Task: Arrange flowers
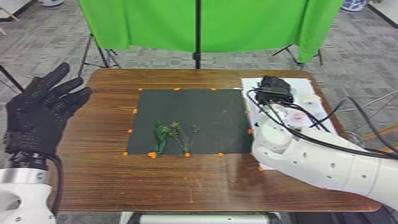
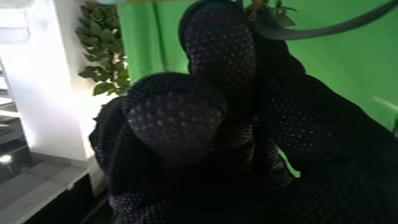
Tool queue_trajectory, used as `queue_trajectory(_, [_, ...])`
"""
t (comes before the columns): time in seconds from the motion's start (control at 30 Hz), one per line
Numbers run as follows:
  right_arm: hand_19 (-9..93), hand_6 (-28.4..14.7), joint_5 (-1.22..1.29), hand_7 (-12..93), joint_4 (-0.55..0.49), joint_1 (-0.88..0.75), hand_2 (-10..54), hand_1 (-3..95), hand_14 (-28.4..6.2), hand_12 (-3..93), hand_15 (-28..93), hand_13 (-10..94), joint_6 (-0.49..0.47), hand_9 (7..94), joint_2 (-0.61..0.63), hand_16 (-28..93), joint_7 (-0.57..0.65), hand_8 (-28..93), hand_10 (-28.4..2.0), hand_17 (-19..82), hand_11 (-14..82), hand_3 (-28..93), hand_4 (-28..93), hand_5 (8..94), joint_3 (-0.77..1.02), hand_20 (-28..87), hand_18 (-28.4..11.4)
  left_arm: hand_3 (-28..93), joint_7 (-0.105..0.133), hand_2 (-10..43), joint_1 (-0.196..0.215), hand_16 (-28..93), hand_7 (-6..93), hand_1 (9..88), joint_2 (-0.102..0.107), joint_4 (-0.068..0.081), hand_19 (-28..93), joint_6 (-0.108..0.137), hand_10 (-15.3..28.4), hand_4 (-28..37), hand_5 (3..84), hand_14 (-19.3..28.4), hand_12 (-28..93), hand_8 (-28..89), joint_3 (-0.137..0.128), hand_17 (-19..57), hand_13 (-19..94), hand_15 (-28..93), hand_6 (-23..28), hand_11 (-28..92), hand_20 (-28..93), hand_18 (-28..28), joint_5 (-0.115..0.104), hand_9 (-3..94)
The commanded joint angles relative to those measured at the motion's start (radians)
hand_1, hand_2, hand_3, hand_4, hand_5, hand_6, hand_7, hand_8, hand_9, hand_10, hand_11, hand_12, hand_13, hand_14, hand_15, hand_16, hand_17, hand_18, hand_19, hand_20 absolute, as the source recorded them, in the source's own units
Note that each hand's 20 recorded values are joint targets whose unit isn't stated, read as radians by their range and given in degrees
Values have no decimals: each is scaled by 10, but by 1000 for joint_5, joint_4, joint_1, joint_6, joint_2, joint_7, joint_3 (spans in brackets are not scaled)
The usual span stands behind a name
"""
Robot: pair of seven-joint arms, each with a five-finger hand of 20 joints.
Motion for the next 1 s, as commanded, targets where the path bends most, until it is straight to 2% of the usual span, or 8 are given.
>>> queue_trajectory(0.03, [932, -45, -8, 251, -119, -101, -95, 560, -46, 214, 620, 900, -98, 937, -26, 199, -17, 201, -95, 594, 343, 770, -283, 843, 160, 433, -180, 769, -11, 94, 33, -103, 124, 208, -7, -12, 641, 22, 198, -283, 354, 274, 101, -87, -16, -66, 241, 516, 96, 270, 69, 237, 0, 304])
queue_trajectory(0.07, [932, -45, -15, 249, -127, -118, -95, 560, -46, 215, 620, 900, -116, 937, -35, 199, -23, 203, -95, 594, 343, 770, -283, 844, 177, 435, -180, 770, -2, 94, 41, -102, 124, 208, -4, -15, 641, 28, 198, -283, 354, 274, 101, -87, -18, -66, 241, 516, 96, 270, 69, 237, -4, 304])
queue_trajectory(0.13, [932, -47, -20, 244, -149, -141, -95, 561, -47, 216, 621, 901, -123, 937, -39, 200, -28, 202, -95, 594, 345, 772, -283, 846, 186, 437, -181, 770, -8, 94, 51, -102, 124, 208, -8, -18, 641, 23, 199, -283, 354, 274, 101, -87, -28, -66, 242, 517, 96, 270, 69, 237, 3, 304])
queue_trajectory(0.3, [932, -51, -20, 235, -205, -207, -95, 564, -48, 216, 625, 902, -154, 937, -51, 201, -40, 206, -95, 595, 347, 771, -283, 850, 213, 446, -183, 770, -2, 94, 67, -103, 124, 208, -8, -20, 641, 40, 199, -283, 354, 273, 101, -87, -34, -66, 242, 516, 96, 269, 69, 237, -6, 303])
queue_trajectory(0.4, [932, -51, -32, 232, -229, -242, -95, 564, -49, 214, 626, 903, -172, 937, -58, 202, -45, 211, -96, 595, 350, 771, -283, 851, 218, 449, -184, 770, -14, 94, 67, -103, 124, 208, -12, -21, 641, 36, 200, -283, 354, 273, 102, -87, -38, -66, 242, 517, 96, 269, 69, 237, -2, 304])
queue_trajectory(0.77, [932, -52, -27, 224, -289, -274, -95, 565, -50, 213, 626, 903, -207, 937, -62, 202, -50, 213, -95, 597, 350, 770, -283, 855, 161, 453, -185, 769, -18, 94, 79, -102, 125, 209, -10, -28, 641, 45, 199, -283, 354, 273, 102, -87, -49, -66, 242, 517, 96, 270, 69, 238, 0, 304])
queue_trajectory(0.9, [932, -53, -40, 222, -320, -306, -95, 565, -51, 212, 627, 903, -221, 937, -60, 202, -57, 212, -96, 597, 350, 768, -283, 856, 160, 454, -185, 769, -22, 94, 91, -103, 125, 209, -12, -40, 642, 46, 199, -283, 354, 273, 102, -87, -60, -66, 242, 516, 96, 269, 69, 238, 7, 305])
queue_trajectory(1.0, [932, -53, -47, 220, -332, -339, -95, 565, -51, 210, 626, 902, -239, 937, -65, 201, -65, 209, -97, 597, 350, 767, -283, 857, 172, 453, -185, 768, -24, 94, 88, -102, 125, 209, -11, -40, 642, 50, 199, -283, 354, 273, 102, -88, -60, -66, 242, 516, 96, 270, 69, 238, 5, 304])
